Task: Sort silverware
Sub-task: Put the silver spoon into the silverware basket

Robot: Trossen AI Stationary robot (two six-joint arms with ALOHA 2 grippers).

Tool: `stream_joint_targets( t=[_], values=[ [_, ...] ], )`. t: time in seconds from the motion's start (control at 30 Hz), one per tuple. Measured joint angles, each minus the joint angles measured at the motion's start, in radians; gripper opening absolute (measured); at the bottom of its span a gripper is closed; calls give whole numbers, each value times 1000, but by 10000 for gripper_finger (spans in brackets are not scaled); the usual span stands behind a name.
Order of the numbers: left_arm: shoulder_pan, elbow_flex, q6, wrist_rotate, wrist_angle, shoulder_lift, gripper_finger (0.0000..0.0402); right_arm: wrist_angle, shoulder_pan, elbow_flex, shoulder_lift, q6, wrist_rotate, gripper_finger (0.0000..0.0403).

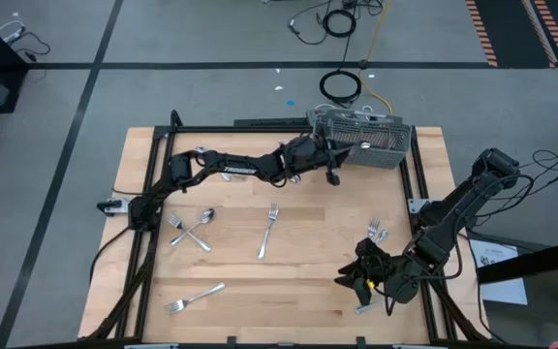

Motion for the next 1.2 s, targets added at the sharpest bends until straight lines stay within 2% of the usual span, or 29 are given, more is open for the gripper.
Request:
stream_joint_targets(
  t=[0.67, 0.93, 1.03, 1.2],
  values=[
    [24, 0, 0, -54, -11, 0, 82, 16, 0, 0, 0, 3, -7, 161],
    [23, 2, 4, -60, 123, -1, 83, 21, 0, 0, 0, 3, -7, 161],
    [20, 2, 74, -64, 199, -1, 83, 21, 0, 0, 0, 2, -8, 161],
    [20, 2, 329, -64, 337, -1, 83, 21, 0, 0, 0, 1, -13, 161]
  ],
)
